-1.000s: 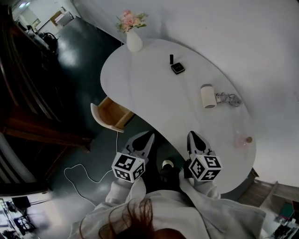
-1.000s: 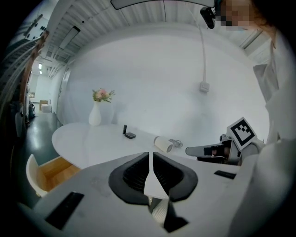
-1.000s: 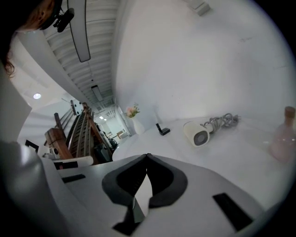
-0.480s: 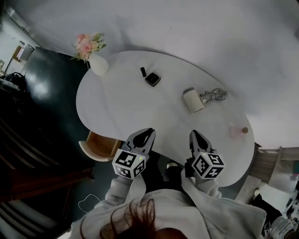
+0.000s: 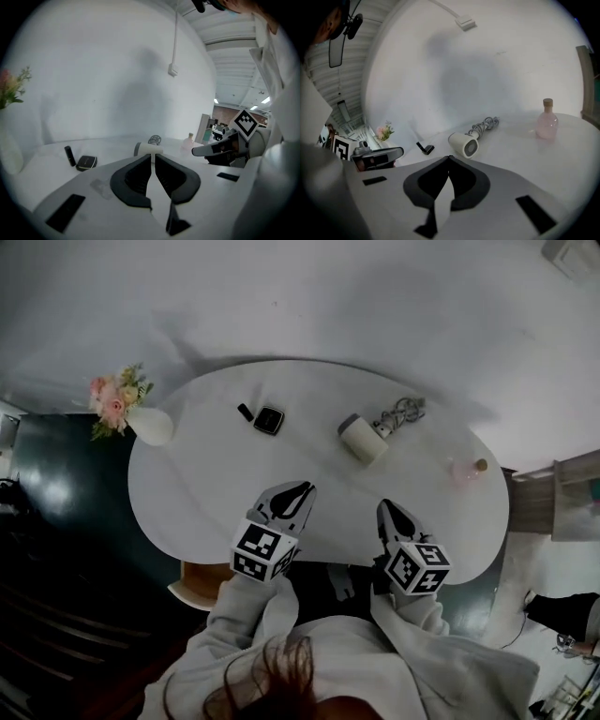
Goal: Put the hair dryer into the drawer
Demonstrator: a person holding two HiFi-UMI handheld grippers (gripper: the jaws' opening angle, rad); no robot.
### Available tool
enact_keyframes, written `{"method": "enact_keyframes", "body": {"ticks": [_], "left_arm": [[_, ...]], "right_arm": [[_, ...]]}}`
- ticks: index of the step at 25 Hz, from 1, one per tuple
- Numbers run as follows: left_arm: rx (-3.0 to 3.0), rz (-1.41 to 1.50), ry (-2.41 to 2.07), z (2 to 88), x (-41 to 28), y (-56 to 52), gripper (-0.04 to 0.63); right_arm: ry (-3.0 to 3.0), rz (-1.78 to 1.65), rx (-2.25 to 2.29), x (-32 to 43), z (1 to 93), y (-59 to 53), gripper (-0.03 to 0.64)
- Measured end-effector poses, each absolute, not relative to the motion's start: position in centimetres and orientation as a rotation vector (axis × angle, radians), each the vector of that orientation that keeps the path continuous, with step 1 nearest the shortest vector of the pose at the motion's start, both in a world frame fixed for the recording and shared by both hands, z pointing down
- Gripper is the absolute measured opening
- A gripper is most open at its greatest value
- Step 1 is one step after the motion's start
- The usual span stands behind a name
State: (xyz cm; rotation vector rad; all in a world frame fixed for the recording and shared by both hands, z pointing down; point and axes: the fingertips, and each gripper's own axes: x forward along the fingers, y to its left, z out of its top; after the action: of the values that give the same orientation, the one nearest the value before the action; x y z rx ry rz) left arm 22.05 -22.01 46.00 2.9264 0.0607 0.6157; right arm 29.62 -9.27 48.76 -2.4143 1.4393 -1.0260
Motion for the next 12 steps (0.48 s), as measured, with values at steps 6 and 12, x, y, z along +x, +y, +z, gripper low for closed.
{"method": "enact_keyframes", "body": {"ticks": [6, 12], "left_arm": [[3.028, 0.713, 0.382, 45.7, 26.3, -22.0, 0.037], [3.056, 0.825, 0.680, 46.3, 29.6, -21.3, 0.038]], "right_arm": [[1.326, -1.034, -2.464, 30.0, 48.6, -8.8, 0.049], [1.258, -1.070, -2.467, 29.7, 49.4, -7.9, 0.049]]}}
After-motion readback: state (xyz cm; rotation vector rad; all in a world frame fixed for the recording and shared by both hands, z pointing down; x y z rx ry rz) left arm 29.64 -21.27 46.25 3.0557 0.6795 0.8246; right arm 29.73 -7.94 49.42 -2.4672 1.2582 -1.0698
